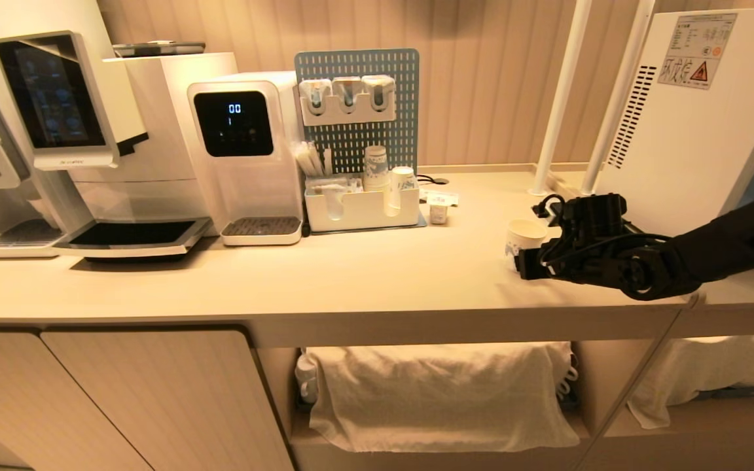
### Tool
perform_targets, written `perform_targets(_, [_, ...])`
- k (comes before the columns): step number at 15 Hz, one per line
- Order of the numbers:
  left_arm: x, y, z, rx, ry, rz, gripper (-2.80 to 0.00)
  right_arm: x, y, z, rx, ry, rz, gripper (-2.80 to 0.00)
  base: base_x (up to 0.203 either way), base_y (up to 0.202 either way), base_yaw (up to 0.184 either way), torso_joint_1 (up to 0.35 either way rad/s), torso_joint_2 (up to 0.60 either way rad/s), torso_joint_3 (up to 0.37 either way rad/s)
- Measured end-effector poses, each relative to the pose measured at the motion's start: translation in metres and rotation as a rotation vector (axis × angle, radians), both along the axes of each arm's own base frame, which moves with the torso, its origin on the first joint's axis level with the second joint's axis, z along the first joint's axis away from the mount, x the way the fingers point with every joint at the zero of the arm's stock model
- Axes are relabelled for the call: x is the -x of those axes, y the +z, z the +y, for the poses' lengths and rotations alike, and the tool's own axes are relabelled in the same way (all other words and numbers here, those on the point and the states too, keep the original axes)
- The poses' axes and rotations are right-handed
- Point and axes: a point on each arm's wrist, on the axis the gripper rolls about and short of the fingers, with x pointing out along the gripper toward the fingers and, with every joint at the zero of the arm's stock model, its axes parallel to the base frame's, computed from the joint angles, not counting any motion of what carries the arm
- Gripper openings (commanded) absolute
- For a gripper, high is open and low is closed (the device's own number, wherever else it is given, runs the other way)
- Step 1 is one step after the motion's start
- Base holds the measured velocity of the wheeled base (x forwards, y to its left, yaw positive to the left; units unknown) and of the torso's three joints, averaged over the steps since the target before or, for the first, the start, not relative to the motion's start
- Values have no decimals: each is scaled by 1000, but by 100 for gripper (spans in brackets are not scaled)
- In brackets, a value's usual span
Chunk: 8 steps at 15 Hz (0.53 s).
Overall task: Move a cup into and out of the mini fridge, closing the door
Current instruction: Put the paper cup in the freezer
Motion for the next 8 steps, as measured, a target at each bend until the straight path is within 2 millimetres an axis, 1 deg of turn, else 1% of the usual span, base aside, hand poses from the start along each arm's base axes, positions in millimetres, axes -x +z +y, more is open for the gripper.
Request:
perform_targets(3, [0, 0, 0, 0, 0, 0, -280, -12, 2, 1, -6, -3, -39, 0, 0, 0, 0, 0, 0, 0])
perform_targets(8, [0, 0, 0, 0, 0, 0, -280, -34, 4, -13, -11, -40, -86, 0, 0, 0, 0, 0, 0, 0])
